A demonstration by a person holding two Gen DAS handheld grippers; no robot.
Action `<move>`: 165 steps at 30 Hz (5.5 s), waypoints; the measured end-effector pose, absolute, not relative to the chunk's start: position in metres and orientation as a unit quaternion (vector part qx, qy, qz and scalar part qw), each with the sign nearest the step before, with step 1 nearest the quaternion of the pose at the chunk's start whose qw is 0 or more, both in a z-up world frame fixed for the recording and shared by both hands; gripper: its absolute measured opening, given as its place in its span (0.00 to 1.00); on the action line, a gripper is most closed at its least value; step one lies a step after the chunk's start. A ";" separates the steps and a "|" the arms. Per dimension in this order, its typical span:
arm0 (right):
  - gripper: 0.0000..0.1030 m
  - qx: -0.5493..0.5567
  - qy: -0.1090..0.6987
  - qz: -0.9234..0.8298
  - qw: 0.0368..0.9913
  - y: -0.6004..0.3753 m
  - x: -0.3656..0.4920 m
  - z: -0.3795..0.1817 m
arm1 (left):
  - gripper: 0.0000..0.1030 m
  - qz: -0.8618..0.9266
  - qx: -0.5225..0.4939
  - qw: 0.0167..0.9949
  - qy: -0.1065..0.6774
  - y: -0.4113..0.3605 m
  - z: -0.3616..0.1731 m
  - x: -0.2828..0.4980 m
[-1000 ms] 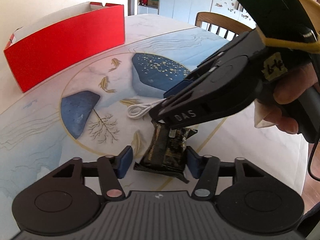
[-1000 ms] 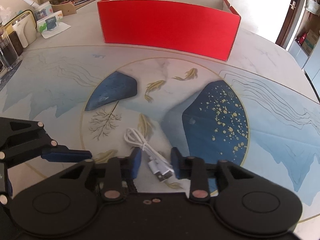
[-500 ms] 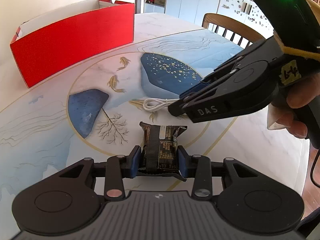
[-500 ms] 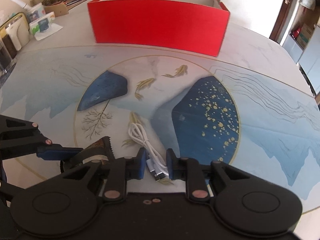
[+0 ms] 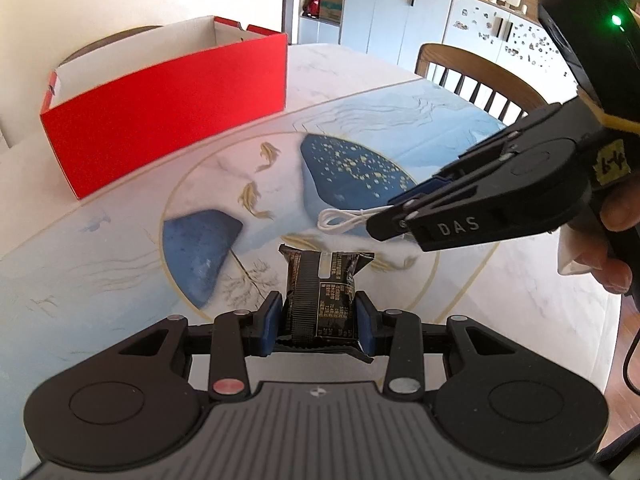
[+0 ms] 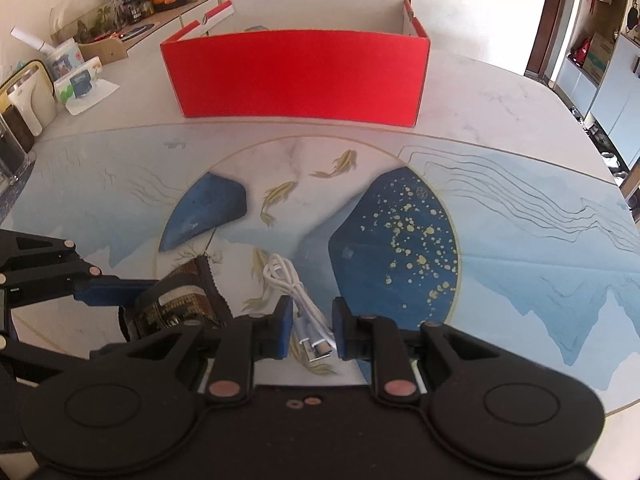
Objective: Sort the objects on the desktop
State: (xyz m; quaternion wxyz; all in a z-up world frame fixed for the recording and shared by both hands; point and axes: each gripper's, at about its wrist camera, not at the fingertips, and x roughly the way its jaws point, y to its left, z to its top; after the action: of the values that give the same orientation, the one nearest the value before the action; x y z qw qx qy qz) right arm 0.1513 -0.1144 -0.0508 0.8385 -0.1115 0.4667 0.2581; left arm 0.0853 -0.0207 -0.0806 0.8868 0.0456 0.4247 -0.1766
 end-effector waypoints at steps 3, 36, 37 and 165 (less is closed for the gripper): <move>0.19 -0.103 0.464 0.259 0.841 -0.116 0.151 -0.045 | 0.36 -0.172 0.044 0.889 0.422 -0.019 -0.074 0.087; 0.19 -0.051 0.359 0.228 0.903 -0.086 0.212 0.067 | 0.36 -0.012 -0.008 0.947 0.321 0.039 0.064 0.180; 0.19 -0.051 0.357 0.228 0.905 -0.083 0.216 0.069 | 0.36 -0.009 -0.009 0.948 0.319 0.042 0.067 0.185; 0.62 -0.069 0.326 0.293 0.896 -0.067 0.231 0.074 | 0.75 0.009 -0.015 0.941 0.337 0.060 0.059 0.190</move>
State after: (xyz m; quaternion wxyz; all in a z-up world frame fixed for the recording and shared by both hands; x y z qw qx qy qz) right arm 0.2308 -0.0672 0.0736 0.8960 -0.0686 0.3262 0.2933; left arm 0.1900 0.0596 0.0591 0.9413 -0.0153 0.3370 0.0087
